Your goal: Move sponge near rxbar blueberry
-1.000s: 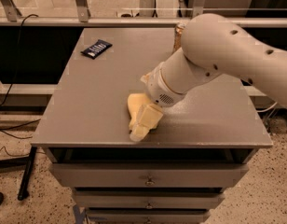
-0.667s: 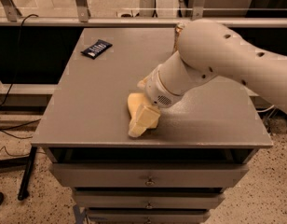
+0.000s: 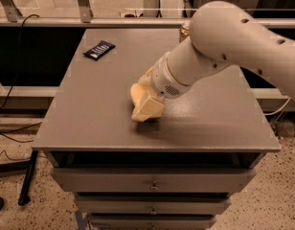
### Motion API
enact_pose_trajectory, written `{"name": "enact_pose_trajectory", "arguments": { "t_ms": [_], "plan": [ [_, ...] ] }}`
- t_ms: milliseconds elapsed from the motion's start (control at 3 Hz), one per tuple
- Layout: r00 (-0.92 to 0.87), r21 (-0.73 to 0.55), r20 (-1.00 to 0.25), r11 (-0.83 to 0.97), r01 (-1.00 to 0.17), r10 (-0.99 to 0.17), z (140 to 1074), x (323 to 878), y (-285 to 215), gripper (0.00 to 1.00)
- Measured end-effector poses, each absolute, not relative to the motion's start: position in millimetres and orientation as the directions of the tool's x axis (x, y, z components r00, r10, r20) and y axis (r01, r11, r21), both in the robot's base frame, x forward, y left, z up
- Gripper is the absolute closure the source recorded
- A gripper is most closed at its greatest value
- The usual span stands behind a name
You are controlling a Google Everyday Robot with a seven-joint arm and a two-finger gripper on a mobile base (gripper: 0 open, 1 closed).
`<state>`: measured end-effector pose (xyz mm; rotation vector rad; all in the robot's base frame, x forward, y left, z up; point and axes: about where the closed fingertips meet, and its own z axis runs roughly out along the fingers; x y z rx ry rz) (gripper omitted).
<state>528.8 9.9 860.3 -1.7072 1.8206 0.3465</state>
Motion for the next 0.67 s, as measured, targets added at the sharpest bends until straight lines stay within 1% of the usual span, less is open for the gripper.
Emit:
{"name": "enact_pose_trajectory", "arguments": {
  "t_ms": [333,667],
  "plan": [
    [0.048,-0.25,-0.603,0.131,-0.959,-0.797,899.5,530.4,-3.8,0.87],
    [0.054,-0.256,-0.603,0.128,-0.958,-0.796,903.7,530.2,-2.5,1.0]
  ]
}}
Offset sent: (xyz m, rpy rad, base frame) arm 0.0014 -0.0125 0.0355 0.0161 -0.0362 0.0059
